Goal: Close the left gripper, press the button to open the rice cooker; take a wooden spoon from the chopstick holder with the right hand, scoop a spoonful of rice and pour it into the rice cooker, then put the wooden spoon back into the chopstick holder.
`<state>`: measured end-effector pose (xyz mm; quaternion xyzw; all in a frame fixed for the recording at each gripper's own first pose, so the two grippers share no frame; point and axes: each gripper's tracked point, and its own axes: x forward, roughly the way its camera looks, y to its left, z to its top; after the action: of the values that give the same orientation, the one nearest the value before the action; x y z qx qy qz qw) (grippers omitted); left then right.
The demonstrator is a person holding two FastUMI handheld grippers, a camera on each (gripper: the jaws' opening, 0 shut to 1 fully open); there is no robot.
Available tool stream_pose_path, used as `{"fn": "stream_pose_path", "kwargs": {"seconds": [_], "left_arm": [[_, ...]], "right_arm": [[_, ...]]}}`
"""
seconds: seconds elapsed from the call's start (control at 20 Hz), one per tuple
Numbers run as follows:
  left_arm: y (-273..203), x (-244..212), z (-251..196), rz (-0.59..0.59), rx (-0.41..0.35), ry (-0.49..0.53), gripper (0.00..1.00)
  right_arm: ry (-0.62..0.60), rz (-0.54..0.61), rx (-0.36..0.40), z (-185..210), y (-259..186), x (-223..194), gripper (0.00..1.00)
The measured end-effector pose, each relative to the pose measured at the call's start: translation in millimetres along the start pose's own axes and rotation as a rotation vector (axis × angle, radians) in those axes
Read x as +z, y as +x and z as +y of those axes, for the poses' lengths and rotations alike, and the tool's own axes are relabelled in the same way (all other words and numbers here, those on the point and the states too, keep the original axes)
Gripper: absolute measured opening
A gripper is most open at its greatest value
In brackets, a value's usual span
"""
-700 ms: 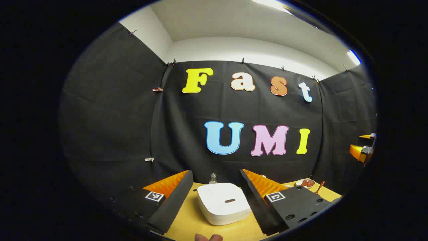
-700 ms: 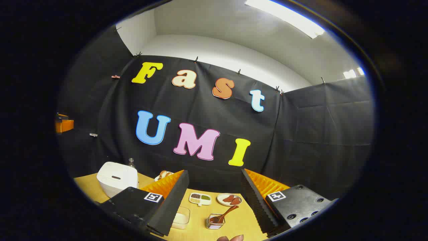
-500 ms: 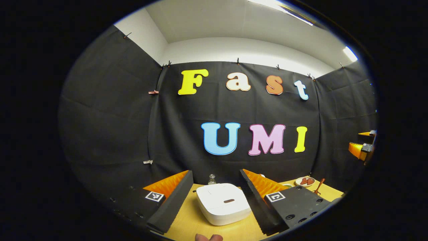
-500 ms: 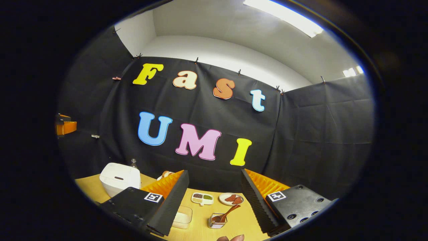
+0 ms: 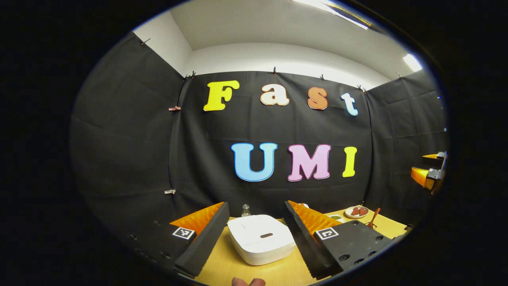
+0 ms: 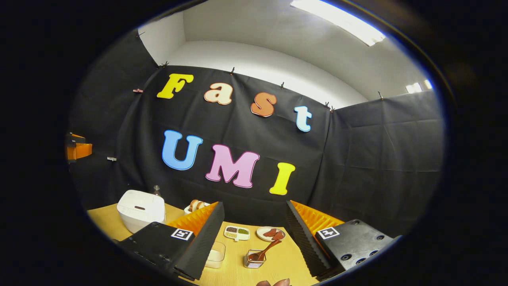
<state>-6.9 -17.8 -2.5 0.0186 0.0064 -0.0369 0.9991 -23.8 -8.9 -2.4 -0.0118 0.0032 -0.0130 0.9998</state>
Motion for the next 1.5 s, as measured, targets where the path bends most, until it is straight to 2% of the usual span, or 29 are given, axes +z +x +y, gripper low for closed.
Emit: {"fn": "stream_pose_path", "kwargs": {"seconds": [0.25,0.4,0.45,0.5,0.55,0.6,0.65,0.75,0.9,1.2,1.4,1.5], "left_arm": [[0.0,8.5,3.2,-0.029,-0.013,-0.006,0.95],[4.3,4.9,-2.9,-0.017,-0.048,-0.013,0.94],[5.5,4.6,-7.6,-0.011,-0.072,-0.015,0.82],[6.1,3.5,-12.5,-0.006,-0.099,-0.020,0.82],[7.1,3.9,-17.6,-0.003,-0.125,-0.025,0.63],[11.1,2.6,-20.1,-0.003,-0.138,-0.027,0.56],[14.5,2.4,-19.3,-0.005,-0.138,-0.029,0.41],[22.3,-6.1,-30.7,0.012,-0.199,-0.064,0.10],[30.8,-34.0,-54.2,0.110,-0.320,-0.114,0.07],[73.0,-95.4,-65.7,0.300,-0.426,-0.142,0.07],[119.9,-142.3,-50.9,0.428,-0.403,-0.124,0.07],[149.8,-159.0,-42.6,0.491,-0.377,-0.155,0.07]], "right_arm": [[-0.010,-0.018,0.000,3.9,-1.6,7.2,0.97],[-0.054,-0.038,-0.001,5.2,-0.5,13.3,0.97],[-0.070,-0.045,-0.004,4.2,0.9,14.3,0.97],[-0.076,-0.048,-0.002,4.5,1.4,14.3,0.97],[-0.074,-0.047,0.002,6.3,1.9,13.1,0.97],[-0.071,-0.046,0.004,7.1,1.7,12.8,0.97],[-0.070,-0.044,0.002,5.8,1.4,11.7,0.97],[-0.077,-0.039,-0.001,5.2,3.1,9.1,0.97],[-0.096,-0.029,-0.013,0.6,4.9,3.6,0.97],[-0.089,-0.015,-0.048,-13.7,5.2,-3.5,0.97],[-0.073,0.026,-0.058,-21.5,8.1,-20.1,0.97],[-0.082,0.043,-0.066,-25.3,12.4,-26.2,0.98]]}}
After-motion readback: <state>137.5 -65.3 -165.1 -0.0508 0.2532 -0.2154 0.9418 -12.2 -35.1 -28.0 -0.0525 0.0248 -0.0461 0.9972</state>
